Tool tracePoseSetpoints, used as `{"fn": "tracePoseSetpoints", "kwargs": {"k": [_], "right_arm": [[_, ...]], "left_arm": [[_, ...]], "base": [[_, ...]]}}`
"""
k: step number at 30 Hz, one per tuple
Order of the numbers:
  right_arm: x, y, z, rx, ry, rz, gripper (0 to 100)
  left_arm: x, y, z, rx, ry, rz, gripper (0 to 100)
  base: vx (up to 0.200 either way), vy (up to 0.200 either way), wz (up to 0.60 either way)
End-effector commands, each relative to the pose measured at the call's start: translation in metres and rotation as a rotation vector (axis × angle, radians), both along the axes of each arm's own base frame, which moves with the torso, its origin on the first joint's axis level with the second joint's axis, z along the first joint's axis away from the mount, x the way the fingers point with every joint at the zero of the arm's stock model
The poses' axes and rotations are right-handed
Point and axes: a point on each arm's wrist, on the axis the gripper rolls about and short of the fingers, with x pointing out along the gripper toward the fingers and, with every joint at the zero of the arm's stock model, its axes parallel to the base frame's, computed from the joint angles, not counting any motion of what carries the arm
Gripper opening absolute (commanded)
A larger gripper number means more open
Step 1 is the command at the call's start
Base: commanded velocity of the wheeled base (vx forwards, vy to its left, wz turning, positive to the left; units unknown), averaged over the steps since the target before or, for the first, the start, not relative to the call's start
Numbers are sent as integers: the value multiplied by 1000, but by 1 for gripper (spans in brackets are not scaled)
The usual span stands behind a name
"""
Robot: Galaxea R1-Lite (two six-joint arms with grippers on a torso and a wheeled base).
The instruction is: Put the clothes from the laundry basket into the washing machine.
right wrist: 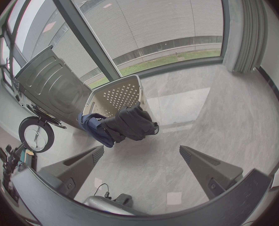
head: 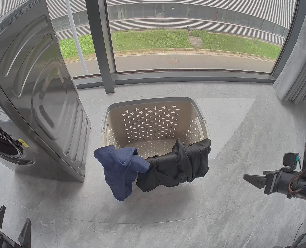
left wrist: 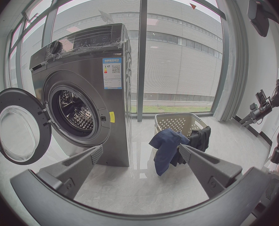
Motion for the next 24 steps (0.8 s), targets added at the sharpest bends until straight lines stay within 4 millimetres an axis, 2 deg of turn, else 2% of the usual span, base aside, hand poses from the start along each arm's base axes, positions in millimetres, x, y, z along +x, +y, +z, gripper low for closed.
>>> {"fn": "tracePoseSetpoints", "kwargs": {"k": [1,6,11,21,22,24], "right_arm": [[26,26,-15,-13,87,34,100],[51,37,-16,-23,91,22,100],[67,44,-21,-33,107,20,100],[94,63,-42,-63,160,29,100],[104,68,-46,-67,164,20,100],[111,71,-50,-65,160,20,100]], "left_arm": [[0,0,-5,0,-1,0,100],[0,0,-5,0,-1,0,100],[0,0,-5,0,-1,2,100],[0,0,-5,0,-1,0,100],[0,0,-5,0,-1,2,100],[0,0,-5,0,-1,2,100]], "base": [[0,0,0],[0,0,0],[0,0,0],[0,0,0],[0,0,0],[0,0,0]]}}
